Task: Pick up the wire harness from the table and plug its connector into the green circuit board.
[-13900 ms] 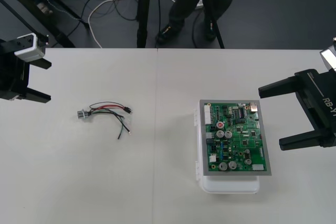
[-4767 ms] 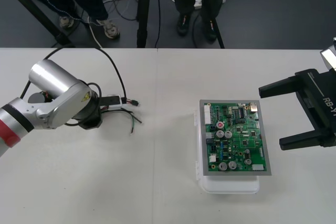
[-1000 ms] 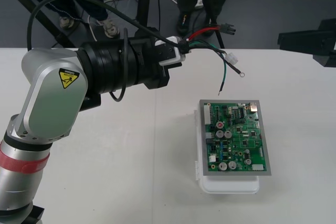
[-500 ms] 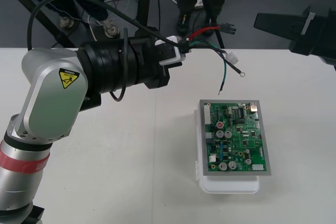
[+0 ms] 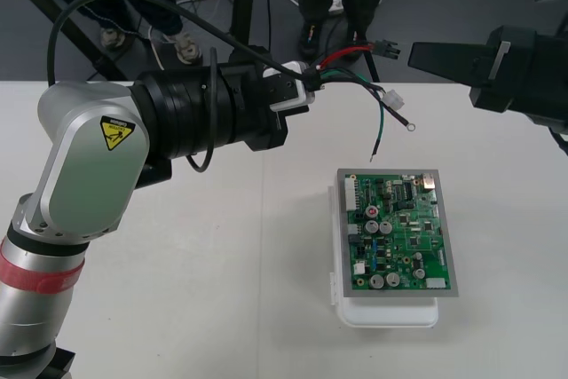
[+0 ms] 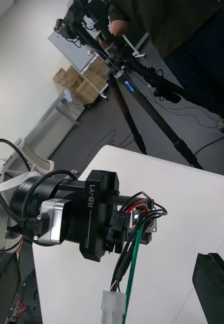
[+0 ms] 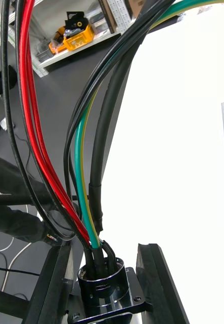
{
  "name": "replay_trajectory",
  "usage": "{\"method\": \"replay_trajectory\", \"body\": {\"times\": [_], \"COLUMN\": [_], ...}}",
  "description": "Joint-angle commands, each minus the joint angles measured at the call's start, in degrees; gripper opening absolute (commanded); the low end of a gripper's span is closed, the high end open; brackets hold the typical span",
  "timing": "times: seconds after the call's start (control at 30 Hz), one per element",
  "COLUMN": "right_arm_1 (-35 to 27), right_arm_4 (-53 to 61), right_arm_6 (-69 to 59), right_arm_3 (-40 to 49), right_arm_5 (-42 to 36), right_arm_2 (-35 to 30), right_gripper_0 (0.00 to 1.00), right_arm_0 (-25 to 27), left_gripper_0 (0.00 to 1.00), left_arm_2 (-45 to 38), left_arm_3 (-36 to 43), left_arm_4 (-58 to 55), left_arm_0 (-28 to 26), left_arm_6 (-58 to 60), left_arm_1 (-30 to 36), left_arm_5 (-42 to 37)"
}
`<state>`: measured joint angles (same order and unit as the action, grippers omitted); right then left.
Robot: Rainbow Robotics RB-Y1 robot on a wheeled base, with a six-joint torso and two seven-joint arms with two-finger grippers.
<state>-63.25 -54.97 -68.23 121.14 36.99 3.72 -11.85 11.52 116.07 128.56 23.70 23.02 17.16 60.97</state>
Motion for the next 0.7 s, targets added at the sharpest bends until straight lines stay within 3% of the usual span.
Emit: {"method": "replay_trajectory", "body": {"times": [0.03, 0.3, 0.7], "right_arm_1": [-2.2, -2.2, -1.7], "right_arm_4": [-0.5, -0.5, -0.5], "right_arm_6": [-1.5, 0.7, 0.7], "right_arm_3": [1.6, 1.6, 0.1], "right_arm_5": [-0.8, -5.9, -6.0], "right_arm_2": [1.7, 7.6, 8.0], "right_gripper_0": [1.0, 1.0, 1.0], "right_arm_0": [-2.0, -5.0, -7.0], "left_gripper_0": [0.0, 0.0, 0.0], "left_arm_2": [1.1, 1.1, 1.1], "left_arm_3": [2.1, 2.1, 2.1], "left_arm_4": [-0.9, -0.9, -1.8], "left_arm_0": [1.2, 1.2, 1.2], "left_arm_6": [-0.8, -0.9, -1.1], "left_arm_1": [1.0, 1.0, 1.2], "left_arm_5": [-3.6, -3.6, -3.6]}}
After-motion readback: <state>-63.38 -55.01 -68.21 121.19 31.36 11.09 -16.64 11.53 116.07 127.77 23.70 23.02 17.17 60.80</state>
